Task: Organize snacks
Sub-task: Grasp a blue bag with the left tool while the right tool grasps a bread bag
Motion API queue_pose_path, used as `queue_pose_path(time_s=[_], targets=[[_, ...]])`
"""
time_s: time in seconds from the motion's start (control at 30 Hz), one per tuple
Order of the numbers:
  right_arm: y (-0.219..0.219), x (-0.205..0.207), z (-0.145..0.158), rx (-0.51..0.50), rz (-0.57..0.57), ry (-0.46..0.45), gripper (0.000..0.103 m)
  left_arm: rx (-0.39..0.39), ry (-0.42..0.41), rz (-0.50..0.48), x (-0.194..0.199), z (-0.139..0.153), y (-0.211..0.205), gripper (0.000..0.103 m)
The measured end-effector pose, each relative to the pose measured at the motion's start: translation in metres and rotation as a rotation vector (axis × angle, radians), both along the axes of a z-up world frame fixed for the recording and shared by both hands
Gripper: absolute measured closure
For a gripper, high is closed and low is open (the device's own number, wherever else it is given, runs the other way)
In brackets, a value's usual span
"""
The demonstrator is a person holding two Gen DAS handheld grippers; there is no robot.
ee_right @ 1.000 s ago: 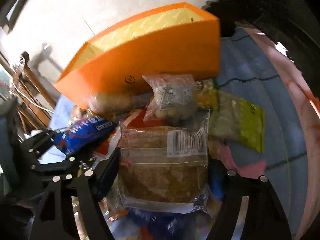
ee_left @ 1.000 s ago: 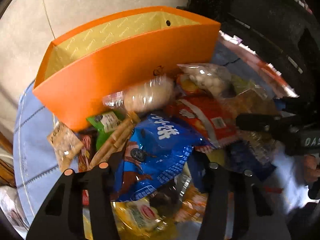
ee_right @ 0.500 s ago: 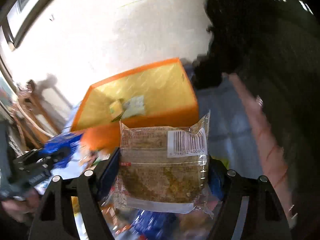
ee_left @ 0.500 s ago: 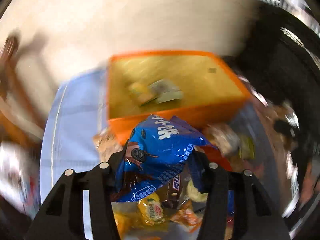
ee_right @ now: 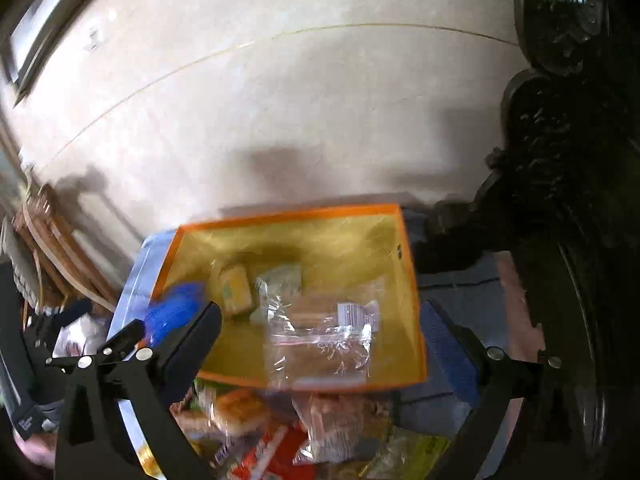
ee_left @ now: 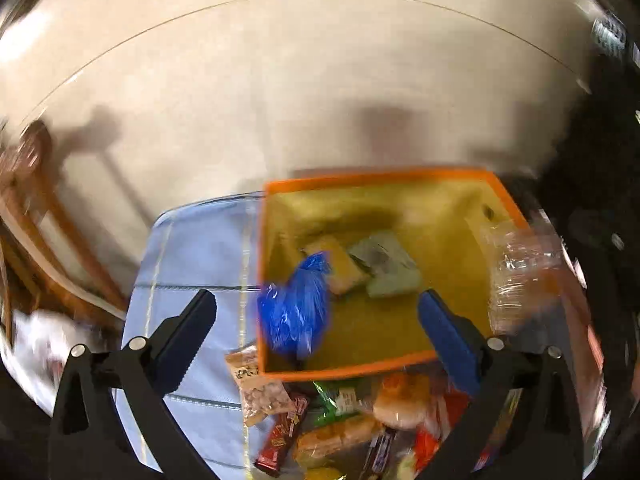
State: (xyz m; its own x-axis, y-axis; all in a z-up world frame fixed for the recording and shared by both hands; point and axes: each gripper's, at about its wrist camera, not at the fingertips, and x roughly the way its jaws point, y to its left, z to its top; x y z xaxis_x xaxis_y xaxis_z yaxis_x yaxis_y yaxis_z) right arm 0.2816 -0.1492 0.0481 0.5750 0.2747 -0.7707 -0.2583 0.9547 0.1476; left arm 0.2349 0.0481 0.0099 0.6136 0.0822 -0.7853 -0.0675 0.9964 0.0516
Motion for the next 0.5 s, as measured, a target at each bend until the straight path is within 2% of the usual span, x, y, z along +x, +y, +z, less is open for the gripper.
queue_pose_path(time_s=[0.03, 0.13, 0.23, 0.37, 0.5], targets=[[0.0, -0.006, -0.005, -0.011, 0.007, 0.006, 0.004, 0.005, 0.002, -0.019, -0.005, -0.005, -0.004, 0.004], [-0.004, -0.031, -0.032, -0.018, 0.02, 0.045, 0.004, -0.057, 0.032, -0.118, -0.03, -0.026, -0.021, 0.004], [-0.006, -0.046, -0.068, -0.049, 0.021, 0.11, 0.004, -0.066, 0.055, -0.189, -0.045, -0.049, -0.041, 0.004], [-0.006, -0.045, -0.116, -0.06, 0.024, 0.194, 0.004, -0.005, 0.099, -0.279, -0.043, -0.093, -0.066, 0.004], [-0.004, -0.035, -0.147, -0.062, -0.001, 0.257, 0.004, 0.051, 0.158, -0.28, -0.031, -0.129, -0.073, 0.004]])
